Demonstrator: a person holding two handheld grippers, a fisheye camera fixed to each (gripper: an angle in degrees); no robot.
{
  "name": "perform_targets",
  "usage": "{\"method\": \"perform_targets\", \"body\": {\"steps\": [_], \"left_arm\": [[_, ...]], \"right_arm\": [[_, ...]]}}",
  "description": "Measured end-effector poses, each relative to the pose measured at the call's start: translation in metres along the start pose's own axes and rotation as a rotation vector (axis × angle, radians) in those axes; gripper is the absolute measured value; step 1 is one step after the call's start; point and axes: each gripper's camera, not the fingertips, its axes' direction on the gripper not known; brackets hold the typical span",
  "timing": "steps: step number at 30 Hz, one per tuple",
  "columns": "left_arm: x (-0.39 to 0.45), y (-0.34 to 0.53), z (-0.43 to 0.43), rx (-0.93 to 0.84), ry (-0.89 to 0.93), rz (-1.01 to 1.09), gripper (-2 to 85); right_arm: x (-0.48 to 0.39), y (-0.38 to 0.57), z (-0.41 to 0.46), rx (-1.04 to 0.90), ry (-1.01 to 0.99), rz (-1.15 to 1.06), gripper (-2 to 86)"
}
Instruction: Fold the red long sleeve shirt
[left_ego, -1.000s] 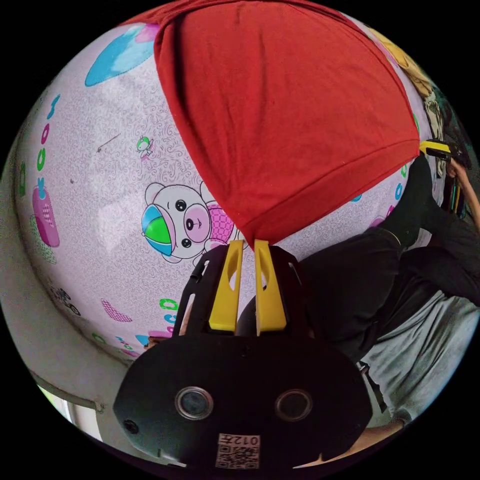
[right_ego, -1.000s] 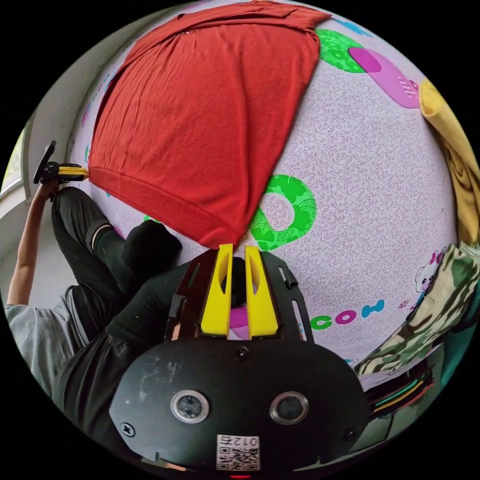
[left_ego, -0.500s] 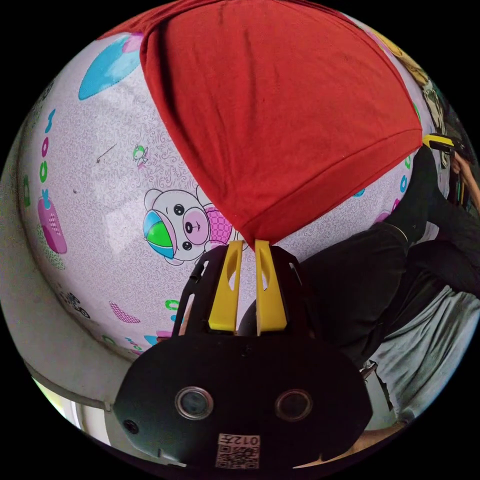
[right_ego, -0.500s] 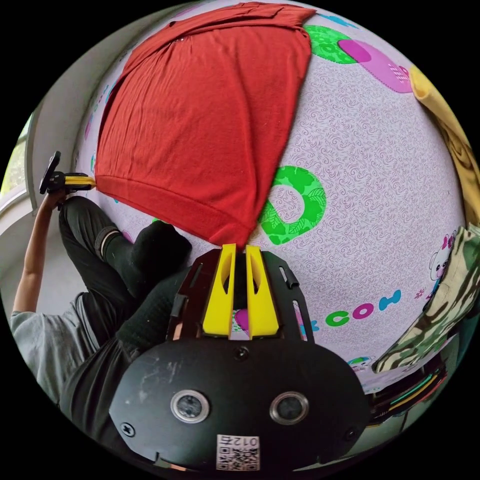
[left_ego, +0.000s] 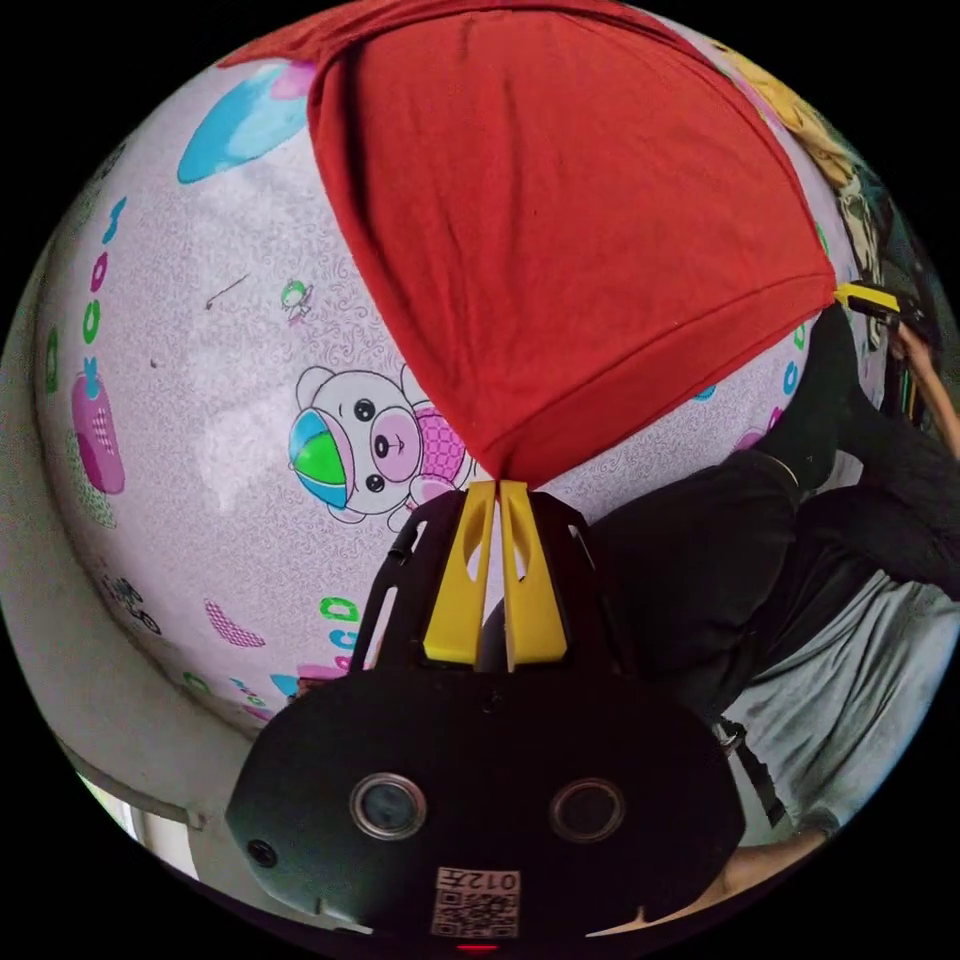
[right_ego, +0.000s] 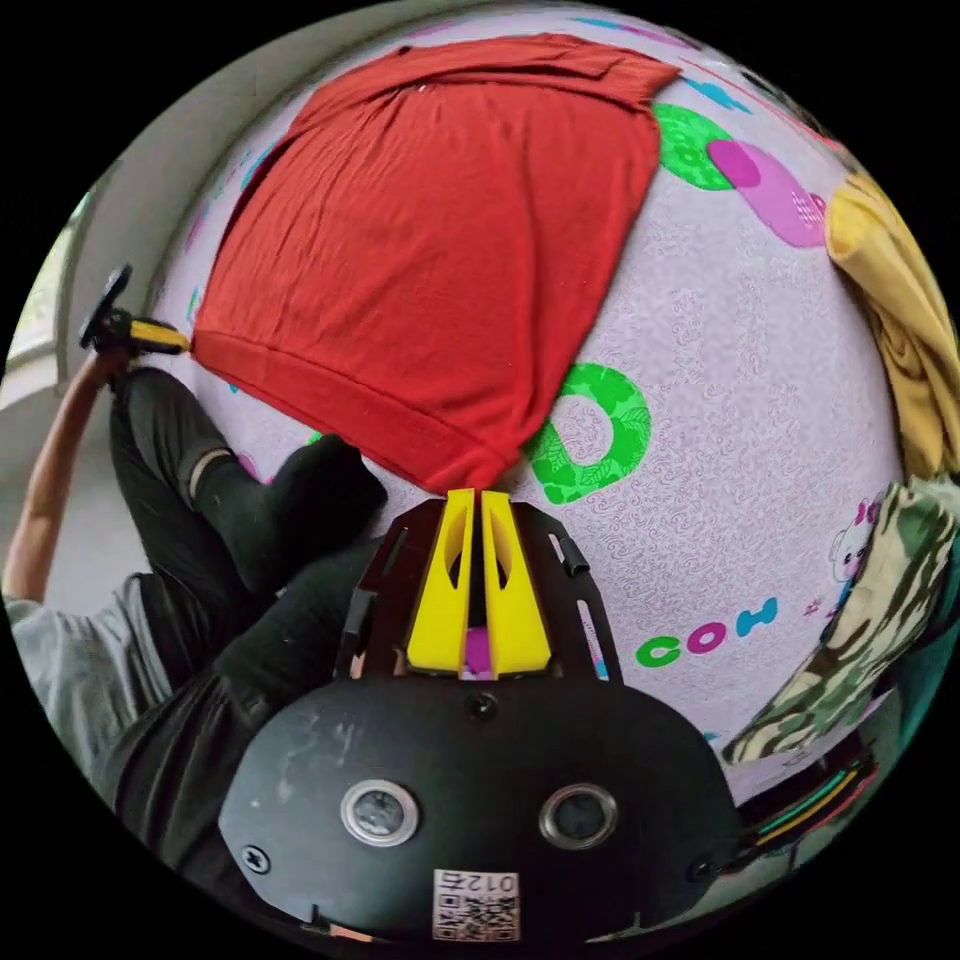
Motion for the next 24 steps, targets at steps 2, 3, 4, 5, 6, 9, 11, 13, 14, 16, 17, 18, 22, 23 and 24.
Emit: {"method": "perform_targets", "body": {"steps": [2,3,4,5,6,9,11,13,14,16,17,18,22,23,24], "left_arm": [[-0.012,0.025,-0.014,0.087,0.063,-0.001,-0.1],[-0.019,0.043,-0.024,0.149,0.109,0.001,-0.1],[-0.027,0.061,-0.035,0.212,0.151,0.005,-0.1],[-0.031,0.07,-0.041,0.245,0.176,0.009,-0.1],[-0.039,0.088,-0.052,0.315,0.229,0.016,-0.1],[-0.059,0.135,-0.075,0.493,0.367,0.03,-0.1],[-0.068,0.162,-0.086,0.589,0.423,0.04,-0.1],[-0.075,0.195,-0.097,0.69,0.462,0.061,-0.2],[-0.075,0.203,-0.099,0.708,0.467,0.069,-0.2],[-0.076,0.232,-0.105,0.762,0.479,0.094,-0.2],[-0.076,0.24,-0.106,0.777,0.483,0.099,-0.2],[-0.076,0.254,-0.107,0.8,0.491,0.102,-0.2],[-0.077,0.307,-0.105,0.887,0.534,0.097,-0.2],[-0.077,0.314,-0.104,0.898,0.543,0.095,-0.2],[-0.077,0.329,-0.102,0.922,0.557,0.091,-0.2]], "right_arm": [[0.022,0.022,-0.023,0.116,-0.103,0.033,-1.0],[0.026,0.028,-0.029,0.146,-0.134,0.03,-1.0],[0.035,0.041,-0.042,0.213,-0.212,0.014,-1.0],[0.044,0.054,-0.053,0.271,-0.294,0.01,-1.0],[0.048,0.062,-0.058,0.301,-0.335,0.004,-1.0],[0.069,0.1,-0.076,0.465,-0.505,-0.013,-1.0],[0.083,0.125,-0.082,0.538,-0.588,-0.021,-1.0],[0.095,0.142,-0.086,0.576,-0.622,-0.023,-1.0],[0.103,0.153,-0.09,0.608,-0.643,-0.019,-1.0],[0.113,0.17,-0.097,0.652,-0.674,-0.023,-1.0],[0.118,0.18,-0.101,0.674,-0.682,-0.036,-1.0],[0.121,0.185,-0.104,0.681,-0.684,-0.043,-1.0],[0.132,0.217,-0.115,0.701,-0.696,-0.08,-1.0],[0.133,0.225,-0.117,0.695,-0.693,-0.087,-1.0],[0.134,0.229,-0.118,0.689,-0.693,-0.091,-1.0]]}}
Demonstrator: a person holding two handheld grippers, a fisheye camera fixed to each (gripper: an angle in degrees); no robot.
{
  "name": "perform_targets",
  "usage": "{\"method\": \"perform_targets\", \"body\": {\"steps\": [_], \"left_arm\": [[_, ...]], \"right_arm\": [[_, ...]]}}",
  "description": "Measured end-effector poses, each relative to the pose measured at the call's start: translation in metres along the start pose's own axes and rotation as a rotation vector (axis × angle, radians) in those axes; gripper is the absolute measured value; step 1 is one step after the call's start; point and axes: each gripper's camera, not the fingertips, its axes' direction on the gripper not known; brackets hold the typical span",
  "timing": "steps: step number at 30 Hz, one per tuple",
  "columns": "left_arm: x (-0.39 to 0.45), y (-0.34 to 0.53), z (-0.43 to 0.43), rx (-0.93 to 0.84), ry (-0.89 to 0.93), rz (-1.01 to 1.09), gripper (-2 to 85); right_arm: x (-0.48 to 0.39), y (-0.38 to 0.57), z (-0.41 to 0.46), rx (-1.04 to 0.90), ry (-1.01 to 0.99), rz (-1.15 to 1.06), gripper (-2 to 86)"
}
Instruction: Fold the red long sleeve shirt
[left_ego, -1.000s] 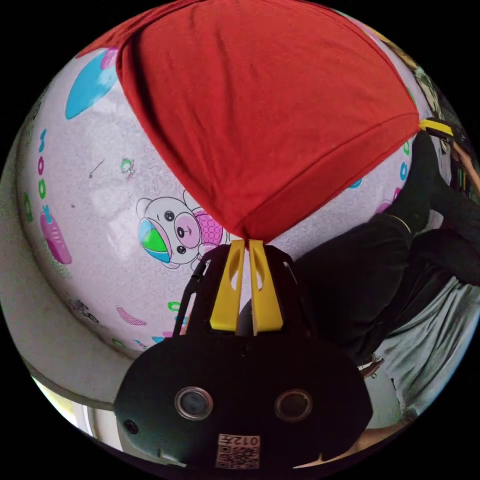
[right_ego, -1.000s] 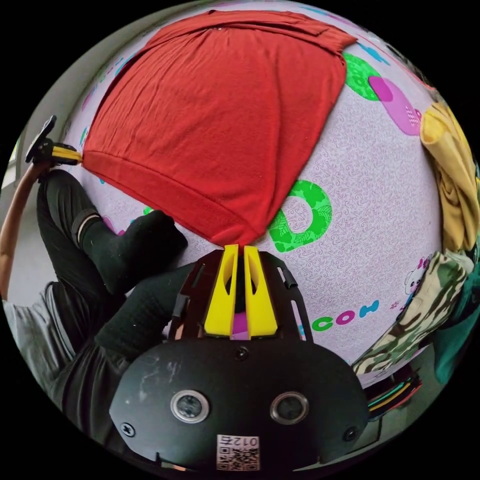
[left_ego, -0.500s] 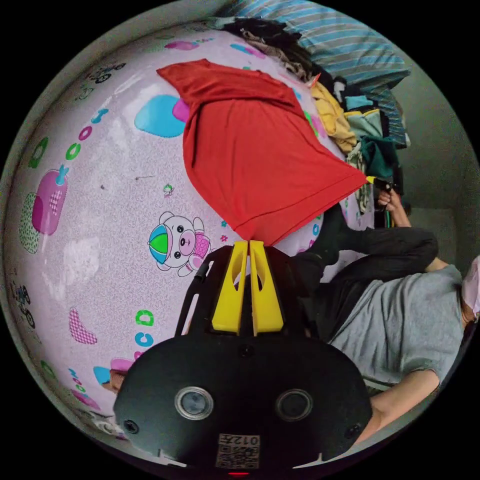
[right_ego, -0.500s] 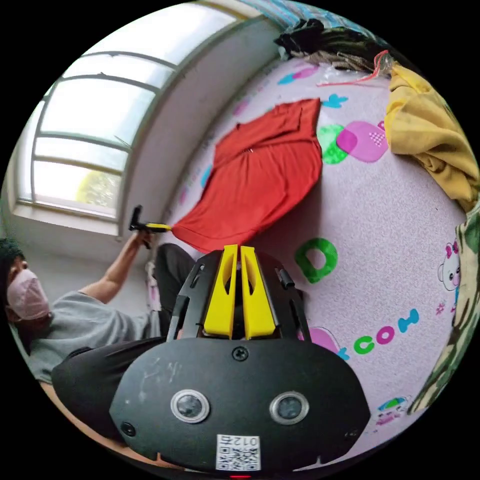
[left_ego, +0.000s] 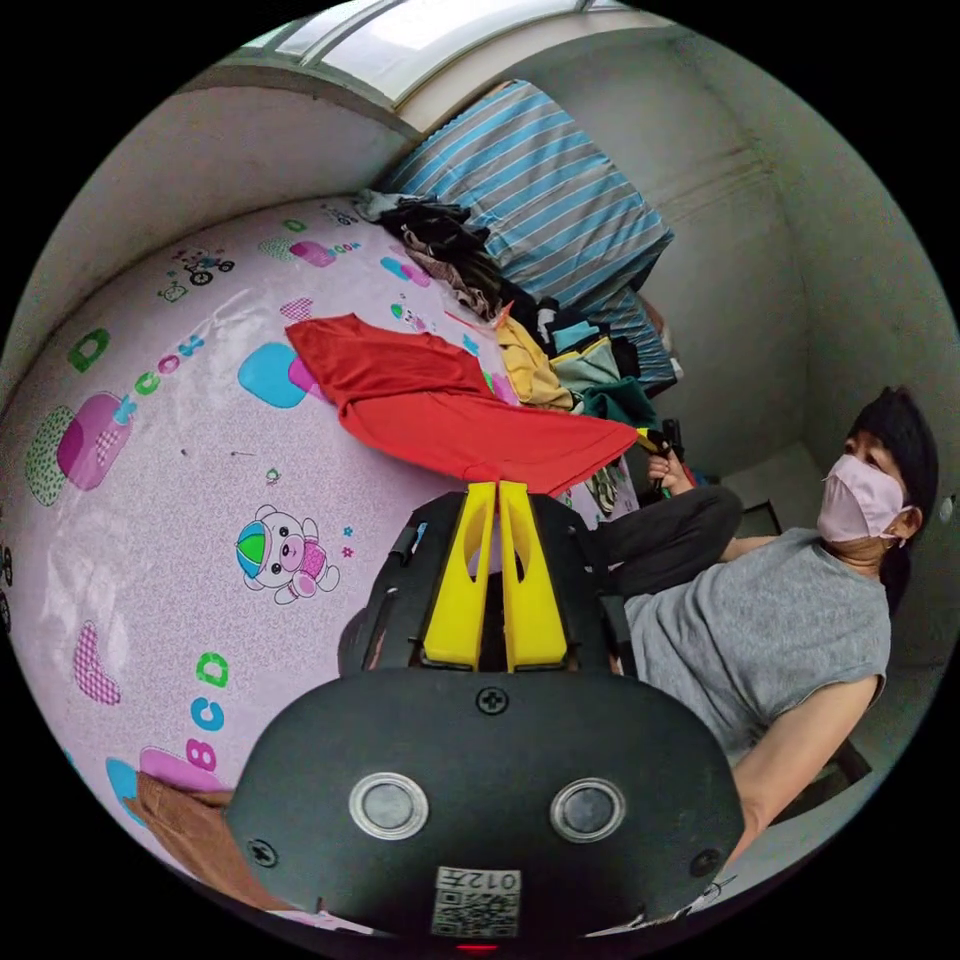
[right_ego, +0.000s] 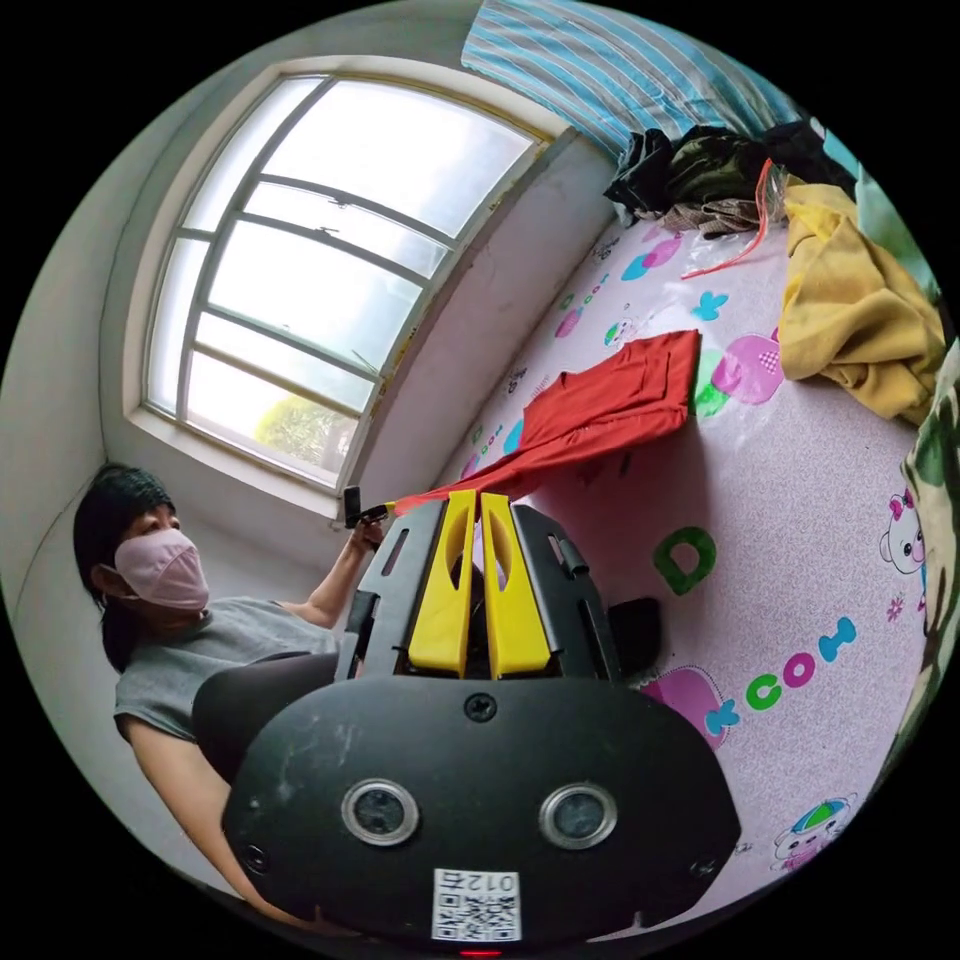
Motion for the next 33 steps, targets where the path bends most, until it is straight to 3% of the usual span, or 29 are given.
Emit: {"method": "perform_targets", "body": {"steps": [6,11,18,33], "left_arm": [[0.008,0.037,-0.04,0.126,0.033,-0.019,-0.1],[-0.018,0.021,-0.038,0.121,0.046,-0.067,-0.1],[-0.067,-0.032,-0.025,0.106,0.08,-0.123,0.0],[-0.173,-0.186,0.015,0.048,0.062,-0.252,0.0]], "right_arm": [[-0.001,0.009,-0.022,-0.01,-0.029,0.001,-1.0],[0.025,-0.025,-0.018,0.013,-0.007,0.062,-1.0],[0.058,-0.086,-0.004,0.046,0.015,0.158,-1.0],[0.094,-0.272,0.049,-0.099,0.207,0.222,-1.0]]}}
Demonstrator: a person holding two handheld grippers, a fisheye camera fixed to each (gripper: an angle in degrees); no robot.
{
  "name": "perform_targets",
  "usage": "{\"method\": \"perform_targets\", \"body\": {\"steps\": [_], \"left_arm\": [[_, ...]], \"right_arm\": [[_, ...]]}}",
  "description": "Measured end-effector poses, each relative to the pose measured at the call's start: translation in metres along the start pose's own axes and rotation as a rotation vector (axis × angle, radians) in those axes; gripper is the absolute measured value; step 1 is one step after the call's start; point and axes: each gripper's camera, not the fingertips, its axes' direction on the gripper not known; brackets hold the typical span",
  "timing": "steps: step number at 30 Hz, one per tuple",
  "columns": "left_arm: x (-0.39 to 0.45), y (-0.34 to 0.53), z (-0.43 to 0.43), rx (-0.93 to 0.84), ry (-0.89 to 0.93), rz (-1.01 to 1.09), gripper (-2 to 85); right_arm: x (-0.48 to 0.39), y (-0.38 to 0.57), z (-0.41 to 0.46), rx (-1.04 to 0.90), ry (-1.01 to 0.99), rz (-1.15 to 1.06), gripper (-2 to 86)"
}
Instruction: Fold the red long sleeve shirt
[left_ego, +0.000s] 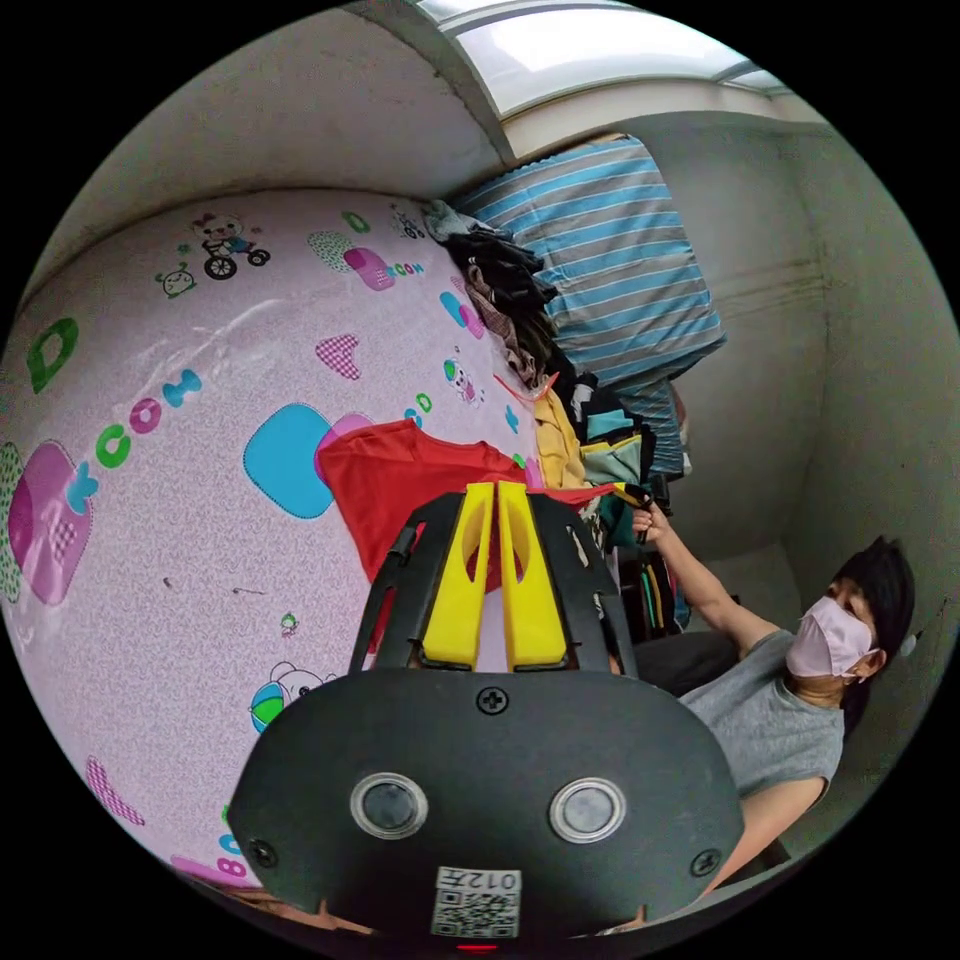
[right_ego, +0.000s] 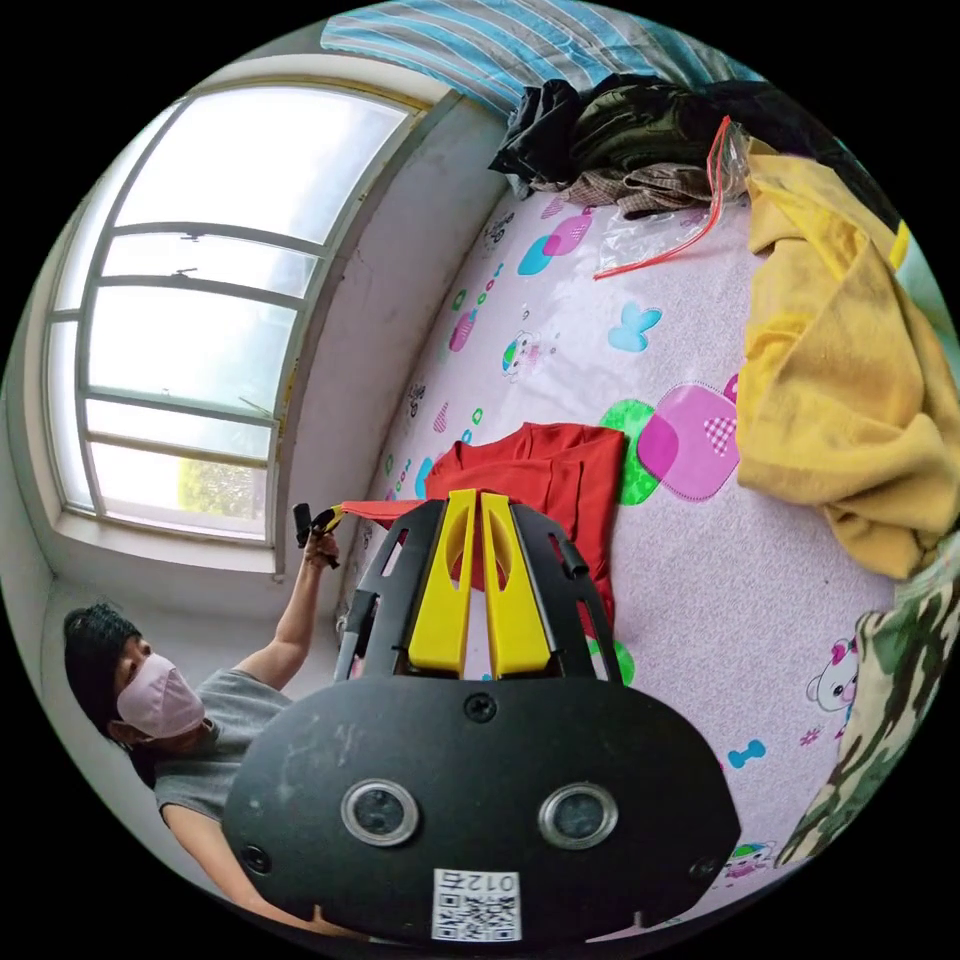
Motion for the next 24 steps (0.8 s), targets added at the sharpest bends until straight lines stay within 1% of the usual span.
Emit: {"method": "perform_targets", "body": {"steps": [7,12,17,19,22,24], "left_arm": [[-0.057,-0.081,0.054,-0.063,-0.073,-0.151,0.0],[-0.09,-0.109,0.097,-0.101,-0.121,-0.228,0.1],[-0.104,-0.125,0.119,-0.078,-0.136,-0.273,0.5],[-0.105,-0.129,0.123,-0.057,-0.191,-0.295,1.1],[-0.099,-0.127,0.109,0.023,-0.22,-0.287,2.3],[-0.091,-0.124,0.099,0.043,-0.242,-0.262,2.9]], "right_arm": [[0.026,-0.098,0.05,-0.029,0.063,0.062,-1.0],[0.05,-0.138,0.098,-0.059,0.138,0.129,-1.0],[0.056,-0.164,0.113,-0.015,0.205,0.168,-0.7],[0.053,-0.172,0.115,-0.021,0.223,0.175,-0.4],[0.038,-0.182,0.107,-0.024,0.335,0.157,1.6],[0.028,-0.184,0.096,-0.029,0.351,0.14,3.8]]}}
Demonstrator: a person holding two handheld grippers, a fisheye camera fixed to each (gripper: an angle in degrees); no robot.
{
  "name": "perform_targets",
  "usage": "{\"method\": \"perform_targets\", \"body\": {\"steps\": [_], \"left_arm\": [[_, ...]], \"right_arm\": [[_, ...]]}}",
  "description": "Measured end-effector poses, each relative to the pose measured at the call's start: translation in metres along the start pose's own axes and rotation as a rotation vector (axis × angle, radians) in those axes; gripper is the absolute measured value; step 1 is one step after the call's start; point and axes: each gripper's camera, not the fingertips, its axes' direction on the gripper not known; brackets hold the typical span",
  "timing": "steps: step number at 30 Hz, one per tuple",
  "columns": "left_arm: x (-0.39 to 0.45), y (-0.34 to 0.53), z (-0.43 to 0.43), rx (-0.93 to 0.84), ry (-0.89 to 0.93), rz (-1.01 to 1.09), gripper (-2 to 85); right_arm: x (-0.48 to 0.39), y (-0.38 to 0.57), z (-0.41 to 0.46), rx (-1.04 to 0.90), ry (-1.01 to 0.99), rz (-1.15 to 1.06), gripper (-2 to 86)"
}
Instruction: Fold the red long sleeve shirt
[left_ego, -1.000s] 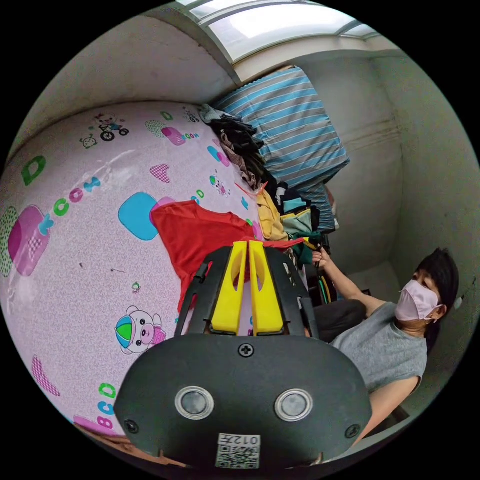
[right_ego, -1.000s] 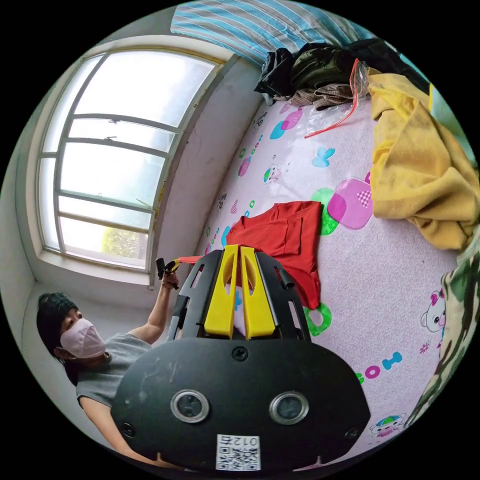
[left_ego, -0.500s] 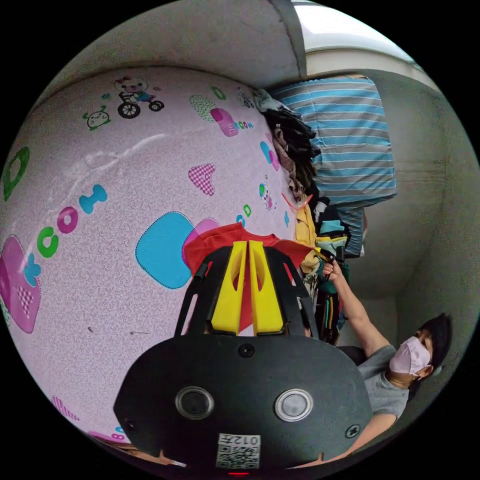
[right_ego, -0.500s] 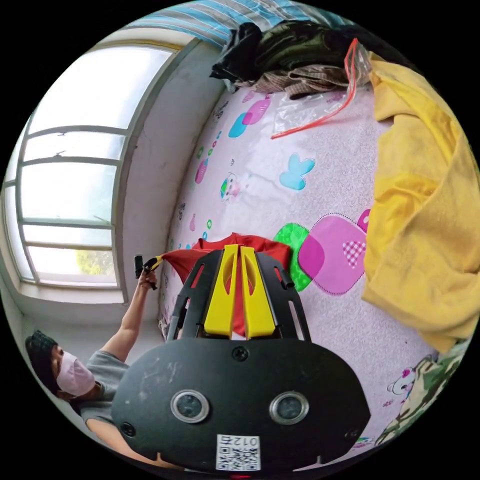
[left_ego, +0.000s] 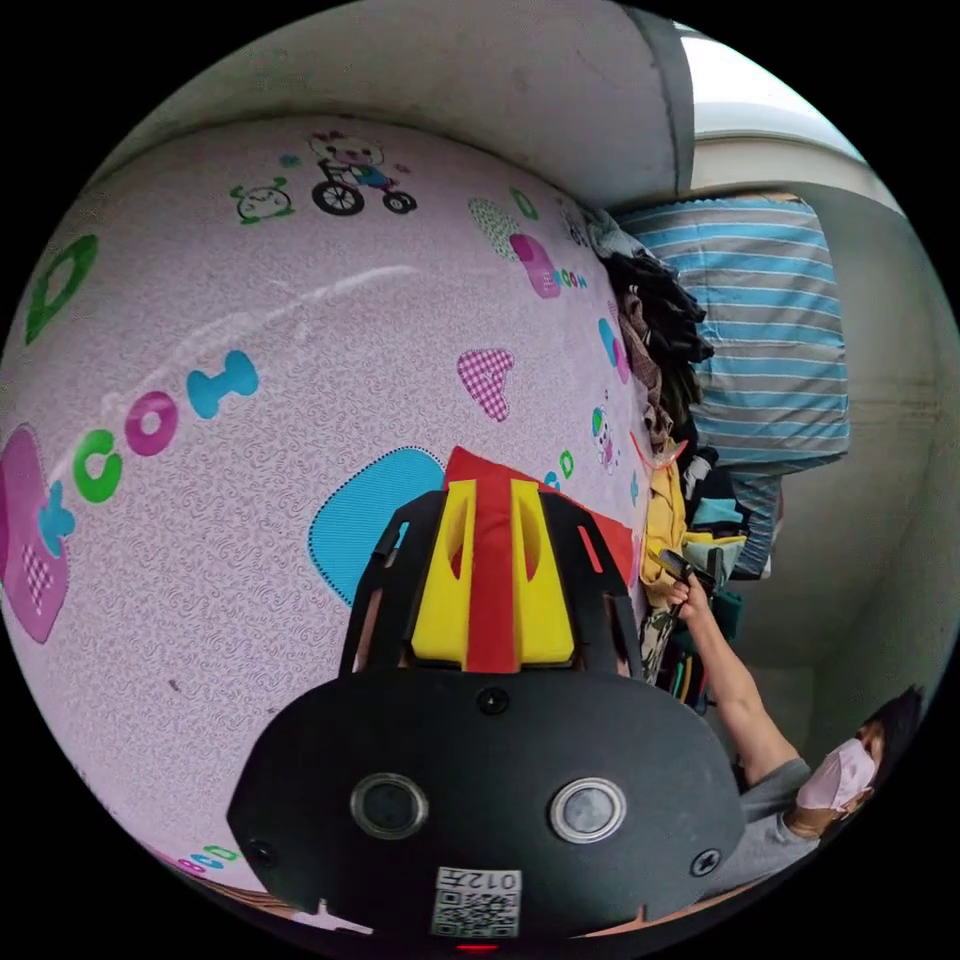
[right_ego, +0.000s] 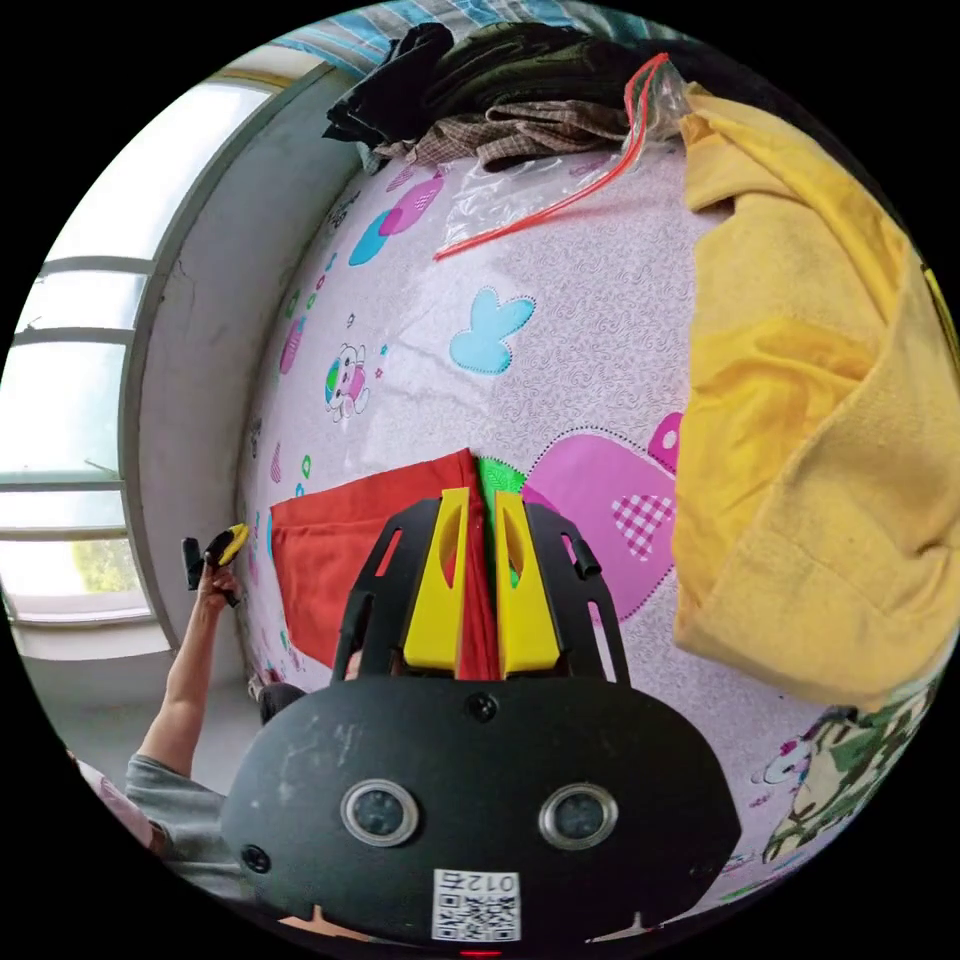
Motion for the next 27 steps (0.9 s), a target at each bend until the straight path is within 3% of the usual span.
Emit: {"method": "perform_targets", "body": {"steps": [2,7,10,17,27], "left_arm": [[0.009,0.008,-0.006,-0.04,-0.011,0.067,3.3],[0.033,0.063,0.011,-0.366,-0.142,0.244,4.3],[0.028,0.093,0.021,-0.47,-0.19,0.224,4.9],[0.005,0.117,0.037,-0.462,-0.093,0.039,7.4],[-0.011,0.12,0.063,-0.363,-0.039,-0.112,9.4]], "right_arm": [[-0.01,0.008,-0.012,-0.087,-0.022,-0.045,4.5],[-0.038,0.062,-0.015,-0.369,0.07,-0.173,4.7],[-0.039,0.097,-0.013,-0.373,0.048,-0.181,4.4],[0.021,0.132,0.014,-0.251,-0.199,0.209,4.5],[0.017,0.123,0.023,-0.24,-0.225,0.219,6.2]]}}
